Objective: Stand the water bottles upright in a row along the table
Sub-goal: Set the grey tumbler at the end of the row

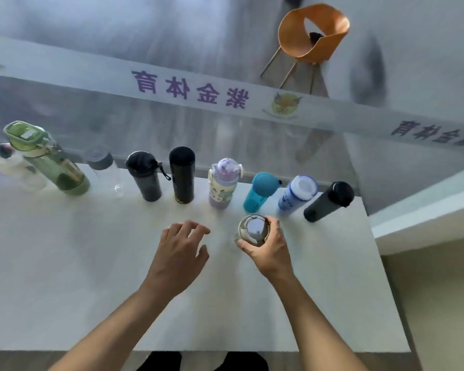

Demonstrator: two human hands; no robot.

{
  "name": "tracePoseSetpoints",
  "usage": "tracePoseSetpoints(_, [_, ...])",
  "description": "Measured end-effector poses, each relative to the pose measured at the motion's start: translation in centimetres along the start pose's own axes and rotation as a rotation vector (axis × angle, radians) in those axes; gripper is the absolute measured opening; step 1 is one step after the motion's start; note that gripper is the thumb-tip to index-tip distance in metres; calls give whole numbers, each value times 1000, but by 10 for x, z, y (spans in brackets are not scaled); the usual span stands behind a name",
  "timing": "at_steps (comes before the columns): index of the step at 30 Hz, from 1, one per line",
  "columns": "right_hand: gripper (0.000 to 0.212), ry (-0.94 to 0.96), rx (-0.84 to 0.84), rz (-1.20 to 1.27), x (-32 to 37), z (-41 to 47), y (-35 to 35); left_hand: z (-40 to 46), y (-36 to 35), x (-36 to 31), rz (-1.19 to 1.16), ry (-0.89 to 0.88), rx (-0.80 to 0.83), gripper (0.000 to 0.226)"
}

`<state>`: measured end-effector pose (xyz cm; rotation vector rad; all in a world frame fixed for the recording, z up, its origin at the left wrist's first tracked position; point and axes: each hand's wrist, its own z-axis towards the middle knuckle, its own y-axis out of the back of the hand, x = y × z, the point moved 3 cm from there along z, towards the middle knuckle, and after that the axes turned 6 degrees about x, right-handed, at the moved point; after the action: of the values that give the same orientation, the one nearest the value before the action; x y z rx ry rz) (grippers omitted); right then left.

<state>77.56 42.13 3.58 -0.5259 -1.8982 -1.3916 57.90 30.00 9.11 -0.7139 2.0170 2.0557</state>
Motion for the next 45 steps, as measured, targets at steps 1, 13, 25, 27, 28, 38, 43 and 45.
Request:
tracePoseSetpoints(1, [79, -14, -28, 12, -13, -1, 14, 6, -4, -16, 0, -15, 1, 31])
tracePoseSetpoints(13, [84, -98, -118, -6, -164, 19, 168, 37, -89, -170, -31, 7, 59, 30])
tracePoseSetpoints(25, [83, -176, -94, 37, -216, 114, 258, 49, -125, -217, 29, 8, 144, 27])
tracePoseSetpoints(27, [85, -167, -93, 27, -219, 130, 264, 53, -125, -217, 41, 22, 143, 27])
tracePoseSetpoints(28, [86, -164, -91, 19, -220, 137, 266, 55, -125, -217, 46, 28, 141, 27])
tracePoseSetpoints(38, [90, -173, -102, -3, -229, 172, 275, 79, -120, -225, 72, 51, 124, 27])
tracePoseSetpoints(43, [91, -182, -95, -13, -231, 171, 274, 86, -115, -229, 85, 46, 103, 27])
tracePoseSetpoints(45, [96, -199, -78, -18, -230, 168, 275, 87, -112, -229, 88, 41, 92, 27])
